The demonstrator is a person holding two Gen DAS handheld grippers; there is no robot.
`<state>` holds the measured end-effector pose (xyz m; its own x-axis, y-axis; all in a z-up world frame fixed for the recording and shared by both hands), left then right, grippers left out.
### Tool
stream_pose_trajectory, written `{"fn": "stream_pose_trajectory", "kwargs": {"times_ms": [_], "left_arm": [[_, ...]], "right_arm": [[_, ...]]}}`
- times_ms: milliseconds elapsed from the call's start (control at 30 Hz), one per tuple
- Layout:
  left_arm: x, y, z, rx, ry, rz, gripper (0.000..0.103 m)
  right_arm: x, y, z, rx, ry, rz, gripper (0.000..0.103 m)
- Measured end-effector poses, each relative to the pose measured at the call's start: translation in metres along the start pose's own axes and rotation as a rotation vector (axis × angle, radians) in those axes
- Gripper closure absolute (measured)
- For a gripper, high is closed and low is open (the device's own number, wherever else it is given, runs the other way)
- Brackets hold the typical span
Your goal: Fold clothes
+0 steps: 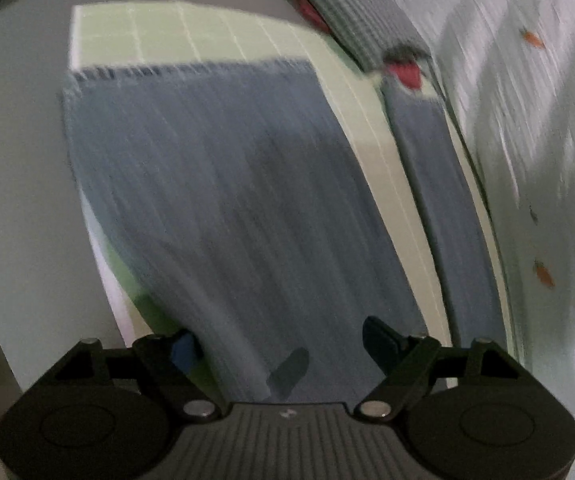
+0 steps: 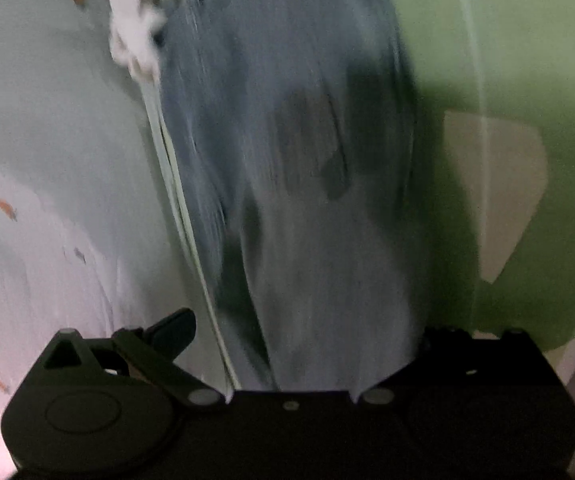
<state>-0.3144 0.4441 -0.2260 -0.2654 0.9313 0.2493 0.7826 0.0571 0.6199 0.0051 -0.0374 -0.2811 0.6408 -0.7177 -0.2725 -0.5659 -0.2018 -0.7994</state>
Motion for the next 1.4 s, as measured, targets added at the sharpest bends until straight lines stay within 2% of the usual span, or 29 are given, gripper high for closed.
{"fn": "stream_pose_trajectory", "kwargs": {"times_ms": [67, 133, 233, 267, 300, 333, 367, 400, 433, 467, 500, 633, 833, 1000, 1200, 1267, 1400], "left_arm": [[0.013, -0.008, -0.003, 0.015, 0.032, -0.029, 0.020], [0.025, -0.010, -0.003, 0.033, 0.056, -0.036, 0.022], [0.037, -0.007, 0.003, 0.070, 0.077, -0.001, 0.040], [0.039, -0.004, 0.004, 0.089, 0.081, 0.019, 0.054], [0.040, -0.006, 0.003, 0.107, 0.079, 0.030, 0.076], [0.042, -0.008, 0.002, 0.124, 0.078, 0.042, 0.091], [0.043, -0.010, 0.001, 0.142, 0.076, 0.054, 0.096], [0.044, -0.012, -0.001, 0.157, 0.074, 0.064, 0.096], [0.045, -0.011, -0.002, 0.137, 0.081, 0.054, 0.096], [0.047, -0.009, -0.007, 0.125, 0.089, 0.054, 0.096], [0.048, -0.007, -0.012, 0.113, 0.098, 0.055, 0.097], [0.053, 0.015, -0.043, 0.126, 0.167, 0.150, 0.097], [0.055, 0.016, -0.117, 0.208, 0.232, 0.233, 0.097], [0.056, 0.028, -0.114, 0.201, 0.259, 0.254, 0.097], [0.058, 0.072, -0.115, 0.195, 0.331, 0.366, 0.097], [0.062, 0.083, -0.111, 0.189, 0.333, 0.383, 0.097], [0.068, 0.104, -0.100, 0.202, 0.335, 0.391, 0.097]], "right_arm": [[0.020, -0.005, -0.008, 0.001, 0.077, -0.013, 0.000], [0.040, -0.014, -0.018, -0.026, 0.173, -0.090, 0.000], [0.062, -0.028, -0.024, -0.080, 0.269, -0.222, 0.002], [0.068, -0.029, -0.025, -0.092, 0.276, -0.248, 0.002], [0.072, -0.031, -0.024, -0.109, 0.283, -0.272, 0.004], [0.073, -0.034, -0.023, -0.141, 0.295, -0.296, 0.017], [0.075, -0.030, -0.028, -0.185, 0.310, -0.323, 0.033], [0.077, -0.021, -0.036, -0.228, 0.321, -0.342, 0.040], [0.077, -0.020, -0.037, -0.260, 0.332, -0.344, 0.055], [0.076, -0.018, -0.039, -0.275, 0.343, -0.340, 0.076], [0.074, -0.016, -0.041, -0.285, 0.357, -0.345, 0.090], [0.058, -0.013, -0.071, -0.295, 0.388, -0.405, 0.093], [0.026, -0.009, -0.122, -0.331, 0.420, -0.429, 0.093], [0.025, -0.001, -0.118, -0.350, 0.404, -0.430, 0.093], [0.021, -0.034, -0.123, -0.327, 0.399, -0.534, 0.093], [0.021, -0.041, -0.123, -0.316, 0.399, -0.526, 0.093], [0.018, -0.057, -0.118, -0.352, 0.393, -0.552, 0.093]]}}
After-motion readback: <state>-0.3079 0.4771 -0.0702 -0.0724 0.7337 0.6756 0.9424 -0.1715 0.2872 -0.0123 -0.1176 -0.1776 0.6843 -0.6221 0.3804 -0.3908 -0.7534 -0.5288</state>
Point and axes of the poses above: each gripper's, at about its wrist camera, not at the fingertips, and z roughly the way its jaws point, y to its right, x to its top, the point moved 5 cm from there along z, roughly the way its jaws point, and after that the axes turned 5 degrees about -x, right-handed, at the moved point
